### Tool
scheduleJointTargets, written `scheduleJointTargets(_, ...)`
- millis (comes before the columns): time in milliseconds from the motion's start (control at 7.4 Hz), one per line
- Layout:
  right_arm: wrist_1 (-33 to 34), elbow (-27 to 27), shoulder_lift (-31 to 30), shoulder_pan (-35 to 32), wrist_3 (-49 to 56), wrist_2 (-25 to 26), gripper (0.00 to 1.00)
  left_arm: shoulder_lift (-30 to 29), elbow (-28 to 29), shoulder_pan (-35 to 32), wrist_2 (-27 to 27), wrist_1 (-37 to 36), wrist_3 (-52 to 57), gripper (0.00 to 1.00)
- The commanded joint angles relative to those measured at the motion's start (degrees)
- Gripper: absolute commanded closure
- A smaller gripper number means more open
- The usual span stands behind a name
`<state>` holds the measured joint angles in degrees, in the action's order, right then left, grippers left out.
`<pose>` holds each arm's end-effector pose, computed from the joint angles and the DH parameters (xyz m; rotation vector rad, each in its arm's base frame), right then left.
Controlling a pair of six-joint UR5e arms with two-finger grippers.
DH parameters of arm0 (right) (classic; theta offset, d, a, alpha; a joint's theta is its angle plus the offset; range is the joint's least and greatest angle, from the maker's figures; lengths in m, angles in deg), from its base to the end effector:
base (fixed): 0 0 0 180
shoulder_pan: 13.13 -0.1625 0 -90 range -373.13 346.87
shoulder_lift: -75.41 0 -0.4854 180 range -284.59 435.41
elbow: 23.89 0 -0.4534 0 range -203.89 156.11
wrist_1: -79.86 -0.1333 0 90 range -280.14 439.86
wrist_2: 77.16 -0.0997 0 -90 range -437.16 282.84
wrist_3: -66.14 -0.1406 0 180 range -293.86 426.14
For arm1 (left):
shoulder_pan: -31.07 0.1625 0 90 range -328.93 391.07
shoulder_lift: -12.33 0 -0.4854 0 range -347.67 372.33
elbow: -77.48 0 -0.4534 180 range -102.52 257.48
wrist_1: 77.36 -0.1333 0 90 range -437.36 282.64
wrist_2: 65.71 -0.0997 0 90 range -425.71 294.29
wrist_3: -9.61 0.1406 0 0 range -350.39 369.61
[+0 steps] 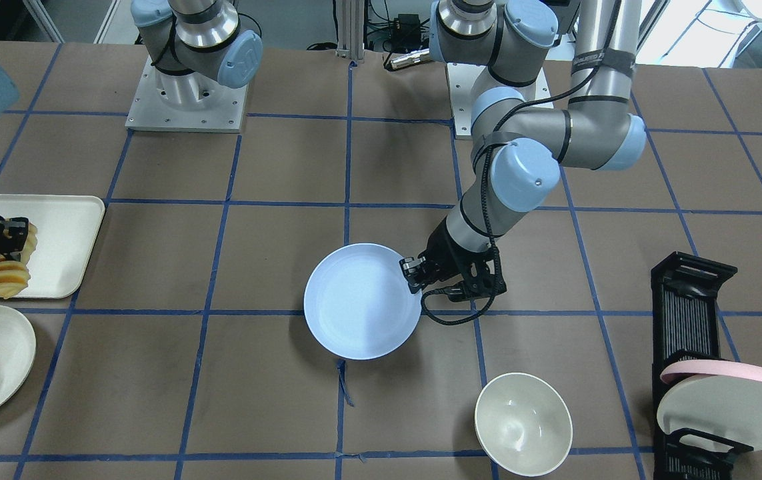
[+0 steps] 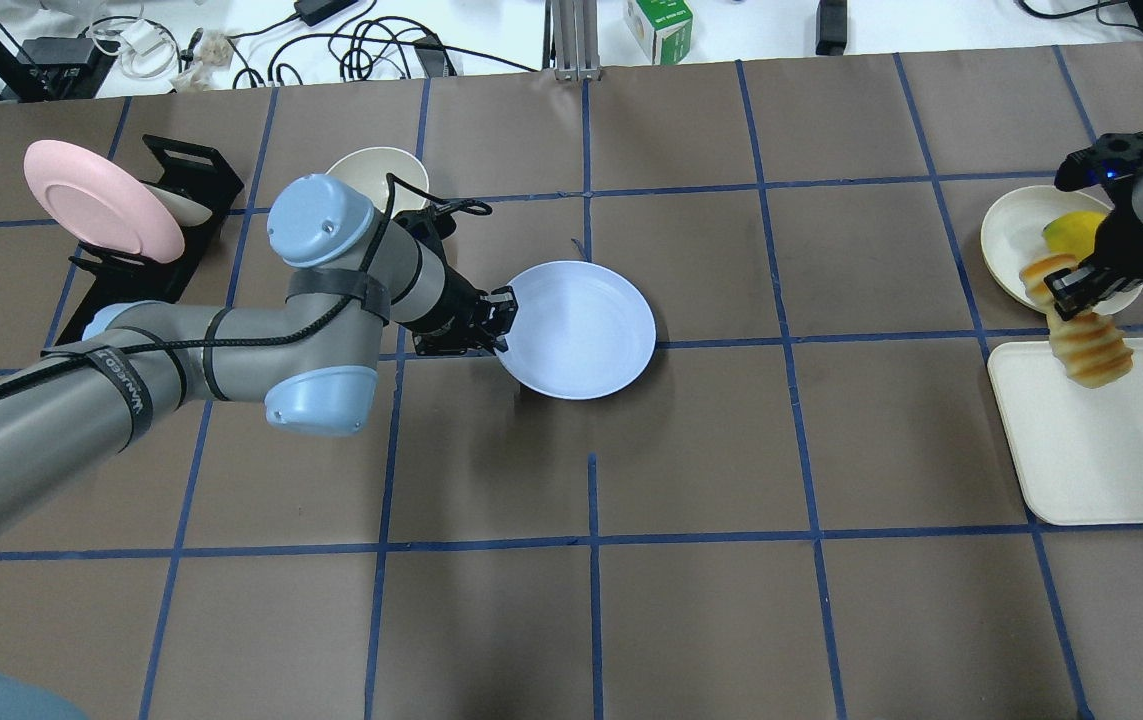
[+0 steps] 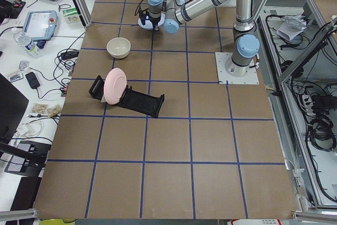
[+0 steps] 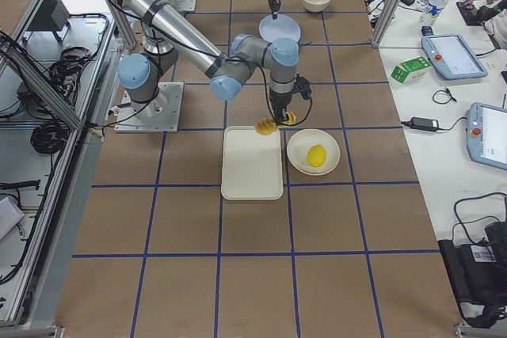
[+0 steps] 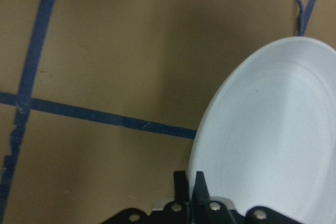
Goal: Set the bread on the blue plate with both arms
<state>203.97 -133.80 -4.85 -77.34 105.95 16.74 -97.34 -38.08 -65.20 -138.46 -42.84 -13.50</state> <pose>-0.1437 -0.5819 0.2845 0.3672 -3.0197 0.0435 -0.2400 -0.5820 0.1833 0.3727 -2.7781 0.1353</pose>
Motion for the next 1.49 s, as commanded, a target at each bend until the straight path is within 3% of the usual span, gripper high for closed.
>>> scheduleJointTargets(0, -2.98, 0.84, -2.43, -6.78, -11.89, -0.82, 1.0, -2.65, -1.69, -0.41, -0.1, -7.45, 0.25, 0.77)
scheduleJointTargets(135, -3.43, 1.19, -2.18, -10.2, -15.17, -2.83, 1.0, -2.74, -0.47, -0.32, -0.28, -7.63, 0.78, 0.5)
scheduleJointTargets(270, -3.7, 1.54, -2.09, -12.58, -18.69, -2.93, 1.0, -1.44, 1.63, -0.41, -0.45, -6.76, 1.05, 0.02)
scheduleJointTargets(541, -3.97, 2.76, -1.21, -18.81, -26.15, -5.72, 1.0, 2.51, 6.02, -0.5, -3.95, 5.31, 1.31, 0.0)
scheduleJointTargets(811, -4.84, 7.23, 2.73, -27.24, -40.01, -8.47, 1.0, 7.86, 17.59, -0.5, -7.72, 34.22, 2.88, 0.0)
scheduleJointTargets(1081, -5.03, 8.83, 5.98, -34.89, -50.76, -12.48, 1.0, 13.49, 26.83, -0.23, -16.31, 57.74, 16.19, 0.0)
scheduleJointTargets(1351, -4.76, 13.73, 11.25, -38.86, -58.84, -15.67, 1.0, 16.4, 29.33, 3.6, -17.42, 62.06, 21.84, 0.0)
